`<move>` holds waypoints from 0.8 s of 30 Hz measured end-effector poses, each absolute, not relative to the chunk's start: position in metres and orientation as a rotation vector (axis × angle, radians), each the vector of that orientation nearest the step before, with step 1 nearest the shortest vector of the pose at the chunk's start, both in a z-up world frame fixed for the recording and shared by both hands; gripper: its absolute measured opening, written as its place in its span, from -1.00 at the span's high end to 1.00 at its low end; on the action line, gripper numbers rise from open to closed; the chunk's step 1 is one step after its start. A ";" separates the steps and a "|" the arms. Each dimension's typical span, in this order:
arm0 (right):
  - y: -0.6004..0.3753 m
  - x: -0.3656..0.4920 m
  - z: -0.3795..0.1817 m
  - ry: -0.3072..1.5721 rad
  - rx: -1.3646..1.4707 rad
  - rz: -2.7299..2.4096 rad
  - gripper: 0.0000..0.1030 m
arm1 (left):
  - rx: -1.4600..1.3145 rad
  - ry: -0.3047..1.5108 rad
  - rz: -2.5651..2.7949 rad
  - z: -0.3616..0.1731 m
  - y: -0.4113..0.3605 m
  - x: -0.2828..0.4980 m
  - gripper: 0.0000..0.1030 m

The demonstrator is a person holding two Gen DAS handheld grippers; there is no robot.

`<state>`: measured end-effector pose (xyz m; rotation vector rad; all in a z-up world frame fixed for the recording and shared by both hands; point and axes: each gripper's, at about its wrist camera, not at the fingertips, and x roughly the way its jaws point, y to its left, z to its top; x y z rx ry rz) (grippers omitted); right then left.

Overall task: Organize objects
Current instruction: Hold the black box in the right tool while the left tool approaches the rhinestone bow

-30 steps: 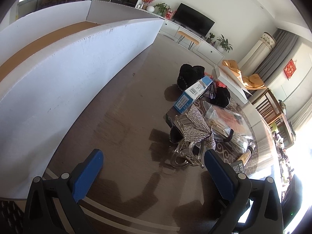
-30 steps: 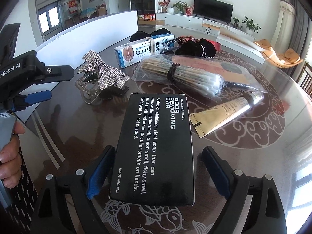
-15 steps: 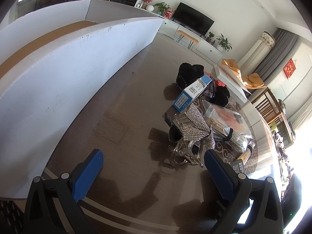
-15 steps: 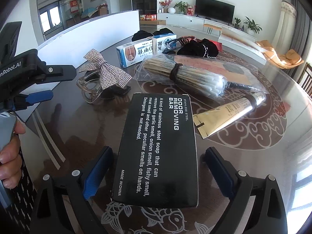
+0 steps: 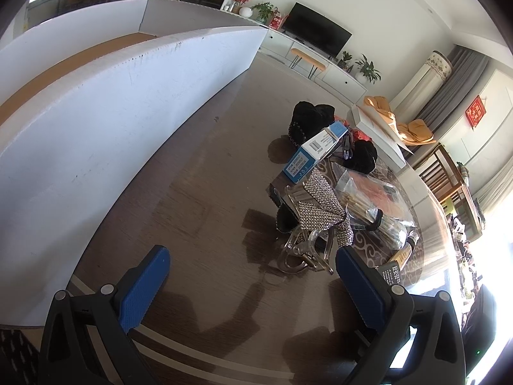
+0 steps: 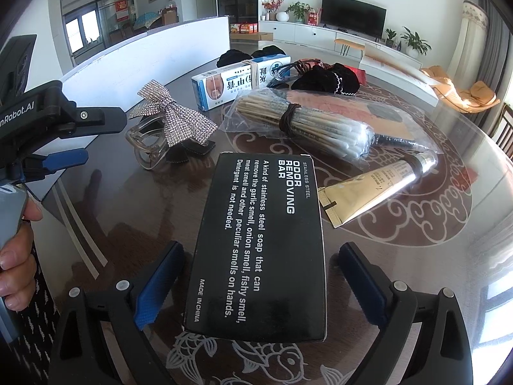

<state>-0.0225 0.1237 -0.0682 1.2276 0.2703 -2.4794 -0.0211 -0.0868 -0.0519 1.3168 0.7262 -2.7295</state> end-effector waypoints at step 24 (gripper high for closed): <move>0.123 -0.023 -0.069 0.271 1.233 -2.477 -0.94 | 1.320 0.728 -2.729 -0.052 -0.086 -0.022 -1.00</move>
